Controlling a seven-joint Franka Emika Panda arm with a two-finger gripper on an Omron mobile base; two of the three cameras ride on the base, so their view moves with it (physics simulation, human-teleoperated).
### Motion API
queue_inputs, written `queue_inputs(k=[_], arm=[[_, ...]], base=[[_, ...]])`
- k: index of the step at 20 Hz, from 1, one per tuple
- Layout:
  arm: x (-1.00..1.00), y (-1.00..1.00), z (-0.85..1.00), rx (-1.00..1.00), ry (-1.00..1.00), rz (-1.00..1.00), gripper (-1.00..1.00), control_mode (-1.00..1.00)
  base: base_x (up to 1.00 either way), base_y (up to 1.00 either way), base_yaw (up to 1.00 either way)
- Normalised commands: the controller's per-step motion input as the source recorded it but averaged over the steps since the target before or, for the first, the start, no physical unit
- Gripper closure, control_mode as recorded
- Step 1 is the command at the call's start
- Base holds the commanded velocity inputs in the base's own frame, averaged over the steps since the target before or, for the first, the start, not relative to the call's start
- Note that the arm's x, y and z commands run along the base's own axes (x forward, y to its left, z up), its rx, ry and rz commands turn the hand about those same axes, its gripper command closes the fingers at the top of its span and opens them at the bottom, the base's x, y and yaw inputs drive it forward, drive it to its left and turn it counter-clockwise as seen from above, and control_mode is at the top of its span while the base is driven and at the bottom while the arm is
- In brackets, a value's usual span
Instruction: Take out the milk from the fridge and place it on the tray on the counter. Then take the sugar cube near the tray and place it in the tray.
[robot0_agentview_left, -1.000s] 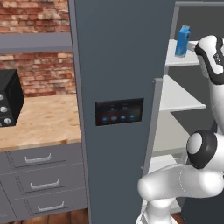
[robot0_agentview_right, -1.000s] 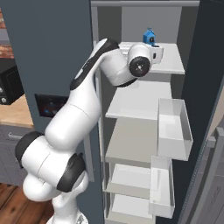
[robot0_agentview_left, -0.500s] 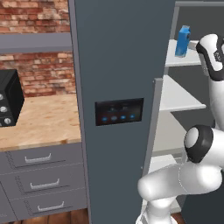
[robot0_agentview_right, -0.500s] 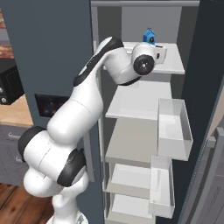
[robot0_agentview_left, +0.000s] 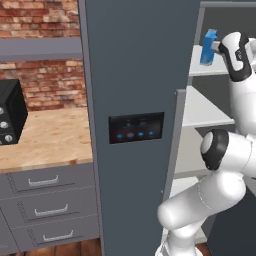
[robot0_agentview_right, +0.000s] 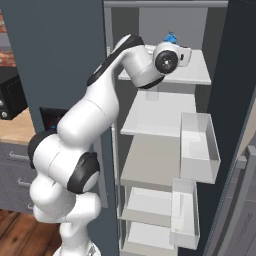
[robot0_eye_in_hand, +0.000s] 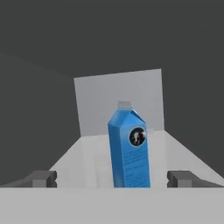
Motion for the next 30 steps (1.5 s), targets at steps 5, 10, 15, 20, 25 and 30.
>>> queue_inputs(k=[5, 10, 15, 20, 25, 30], arm=[[0.16, -0.06, 0.11, 0.01, 0.0, 0.0, -1.0, -1.0], [0.07, -0.22, 0.01, 0.01, 0.0, 0.0, -1.0, -1.0], [0.24, -0.03, -0.03, 0.0, 0.0, 0.0, -1.0, -1.0], [0.29, 0.0, -0.07, 0.0, 0.0, 0.0, -1.0, -1.0], [0.24, 0.0, -0.08, 0.0, 0.0, 0.0, -1.0, -1.0], [0.25, 0.0, -0.09, 0.0, 0.0, 0.0, -1.0, -1.0]], base=[[0.0, 0.0, 0.0], [0.0, 0.0, 0.0], [0.0, 0.0, 0.0], [0.0, 0.0, 0.0], [0.0, 0.0, 0.0], [0.0, 0.0, 0.0]])
